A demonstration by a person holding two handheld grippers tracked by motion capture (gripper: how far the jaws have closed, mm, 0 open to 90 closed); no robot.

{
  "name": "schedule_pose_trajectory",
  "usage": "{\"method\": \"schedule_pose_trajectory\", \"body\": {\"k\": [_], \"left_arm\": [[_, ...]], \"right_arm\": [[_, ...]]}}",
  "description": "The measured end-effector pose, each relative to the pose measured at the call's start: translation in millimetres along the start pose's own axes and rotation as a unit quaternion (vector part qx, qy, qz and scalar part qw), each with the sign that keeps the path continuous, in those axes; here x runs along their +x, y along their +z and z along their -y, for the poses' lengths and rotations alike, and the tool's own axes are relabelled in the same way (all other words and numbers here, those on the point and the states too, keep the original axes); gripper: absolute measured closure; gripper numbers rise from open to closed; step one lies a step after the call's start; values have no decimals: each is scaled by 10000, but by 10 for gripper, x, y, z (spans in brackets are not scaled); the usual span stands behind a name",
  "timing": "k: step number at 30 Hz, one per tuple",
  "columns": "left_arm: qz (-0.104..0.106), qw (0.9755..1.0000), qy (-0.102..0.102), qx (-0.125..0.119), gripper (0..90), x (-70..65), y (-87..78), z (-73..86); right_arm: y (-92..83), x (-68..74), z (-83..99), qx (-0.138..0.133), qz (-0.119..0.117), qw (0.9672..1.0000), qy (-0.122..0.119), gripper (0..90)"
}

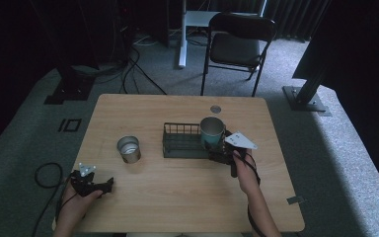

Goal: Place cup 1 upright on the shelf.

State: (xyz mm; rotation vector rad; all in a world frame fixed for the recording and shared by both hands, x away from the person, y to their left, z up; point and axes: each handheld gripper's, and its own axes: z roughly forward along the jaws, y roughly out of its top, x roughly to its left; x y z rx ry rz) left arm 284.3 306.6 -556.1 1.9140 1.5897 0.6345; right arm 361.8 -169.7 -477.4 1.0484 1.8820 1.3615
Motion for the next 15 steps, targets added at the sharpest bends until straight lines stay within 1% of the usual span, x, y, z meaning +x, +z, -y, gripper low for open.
{"method": "schedule_pose_trajectory", "body": {"k": [4, 11, 13, 15], "left_arm": [[1, 10000, 0, 0, 6, 0, 0, 0], [0, 10000, 0, 0, 6, 0, 0, 0], [0, 10000, 0, 0, 6, 0, 0, 0], [-1, 10000, 1, -1, 6, 0, 0, 0]], "right_arm": [[-61, -23, 19, 26, -31, 10000, -43, 108], [-161, -77, 52, 31, -44, 10000, -51, 108], [-208, -102, 77, 38, -79, 9999, -110, 108], [-236, -118, 101, 59, -64, 9999, -73, 109]]}}
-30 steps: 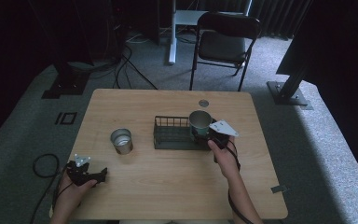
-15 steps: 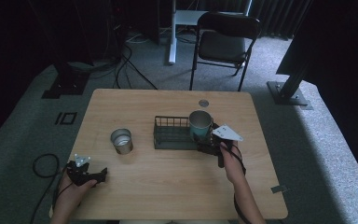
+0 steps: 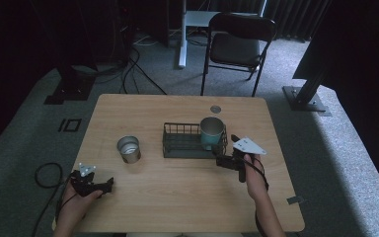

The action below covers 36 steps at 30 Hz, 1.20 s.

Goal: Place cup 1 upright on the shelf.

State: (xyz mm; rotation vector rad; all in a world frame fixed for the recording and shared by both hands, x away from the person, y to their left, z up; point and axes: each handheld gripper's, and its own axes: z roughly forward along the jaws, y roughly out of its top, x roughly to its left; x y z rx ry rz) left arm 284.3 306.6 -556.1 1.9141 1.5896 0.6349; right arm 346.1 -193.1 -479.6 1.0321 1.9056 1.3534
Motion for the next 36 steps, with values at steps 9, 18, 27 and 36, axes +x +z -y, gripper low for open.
{"method": "schedule_pose_trajectory", "body": {"k": [9, 18, 27, 36], "left_arm": [[1, 10000, -1, -1, 6, 0, 0, 0], [-1, 10000, 7, 4, 6, 1, 0, 0], [1, 10000, 7, 3, 6, 1, 0, 0], [0, 10000, 7, 2, 6, 1, 0, 0]], "right_arm": [[-101, -107, 148, 166, 135, 9998, 39, 109], [-193, -221, 372, 397, 220, 9989, 136, 109], [-264, -292, 481, 542, 290, 9979, 189, 109], [-372, -388, 624, 772, 318, 9963, 199, 108]]}}
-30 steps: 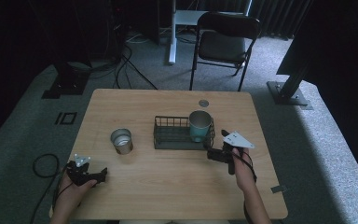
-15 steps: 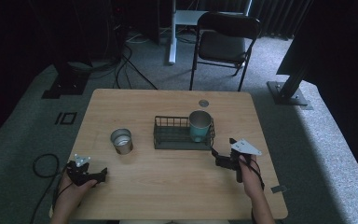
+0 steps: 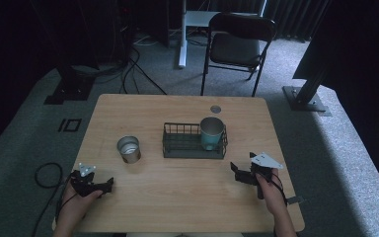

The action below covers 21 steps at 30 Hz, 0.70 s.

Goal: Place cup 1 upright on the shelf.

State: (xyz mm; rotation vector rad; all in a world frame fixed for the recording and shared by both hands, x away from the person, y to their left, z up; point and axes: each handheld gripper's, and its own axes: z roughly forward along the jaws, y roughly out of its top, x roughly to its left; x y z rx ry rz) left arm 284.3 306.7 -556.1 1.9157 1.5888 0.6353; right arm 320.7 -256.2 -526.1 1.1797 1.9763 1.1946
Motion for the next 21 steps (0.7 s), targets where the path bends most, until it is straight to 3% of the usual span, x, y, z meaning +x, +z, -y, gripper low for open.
{"method": "schedule_pose_trajectory", "body": {"k": [10, 21], "left_arm": [[-1, 10000, 0, -1, 6, 0, 0, 0], [1, 10000, 0, 0, 6, 0, 0, 0]], "right_arm": [[-74, -57, 129, 208, -251, 9994, -125, 108], [-111, -104, 247, 528, -659, 9962, -191, 109]]}}
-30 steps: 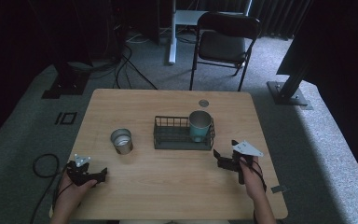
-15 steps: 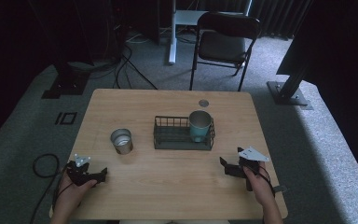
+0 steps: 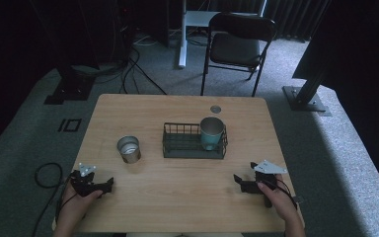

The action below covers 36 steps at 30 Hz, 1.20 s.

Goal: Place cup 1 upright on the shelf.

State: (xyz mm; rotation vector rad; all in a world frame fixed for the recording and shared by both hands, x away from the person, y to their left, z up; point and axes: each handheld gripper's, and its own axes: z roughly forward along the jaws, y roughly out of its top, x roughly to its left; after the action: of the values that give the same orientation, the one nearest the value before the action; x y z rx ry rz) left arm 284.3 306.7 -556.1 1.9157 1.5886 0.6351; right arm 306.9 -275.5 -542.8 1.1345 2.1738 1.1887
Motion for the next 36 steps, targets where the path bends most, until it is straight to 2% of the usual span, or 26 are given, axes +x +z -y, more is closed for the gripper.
{"method": "schedule_pose_trajectory", "body": {"k": [1, 4, 9, 17, 21, 25, 26, 29, 30, 36], "left_arm": [[-1, 10000, 0, -1, 6, 0, 0, 0], [-1, 10000, -1, -2, 6, 0, 0, 0], [-2, 10000, -1, 0, 6, 0, 0, 0], [-2, 10000, -1, -2, 6, 0, 0, 0], [-2, 10000, 0, -2, 6, 0, 0, 0], [-1, 10000, 0, -1, 6, 0, 0, 0], [-2, 10000, 0, 0, 6, 0, 0, 0], [-1, 10000, -1, -1, 6, 0, 0, 0], [-1, 10000, 0, -1, 6, 0, 0, 0], [-2, 10000, 1, 0, 6, 0, 0, 0]], "right_arm": [[-6, -4, 26, 123, -13, 9999, -77, 108], [-15, -14, 54, 198, -60, 9997, -130, 108], [-32, -45, 105, 374, -131, 9992, -93, 108], [-108, -125, 190, 533, -30, 9986, 35, 108], [-144, -152, 252, 654, 65, 9978, 14, 108], [-182, -161, 273, 602, 65, 9981, 85, 108], [-194, -177, 288, 683, 129, 9975, 115, 108], [-194, -183, 297, 804, 175, 9966, 77, 109], [-194, -169, 301, 881, 128, 9960, 44, 110], [-185, -155, 299, 896, 141, 9959, -10, 110]]}}
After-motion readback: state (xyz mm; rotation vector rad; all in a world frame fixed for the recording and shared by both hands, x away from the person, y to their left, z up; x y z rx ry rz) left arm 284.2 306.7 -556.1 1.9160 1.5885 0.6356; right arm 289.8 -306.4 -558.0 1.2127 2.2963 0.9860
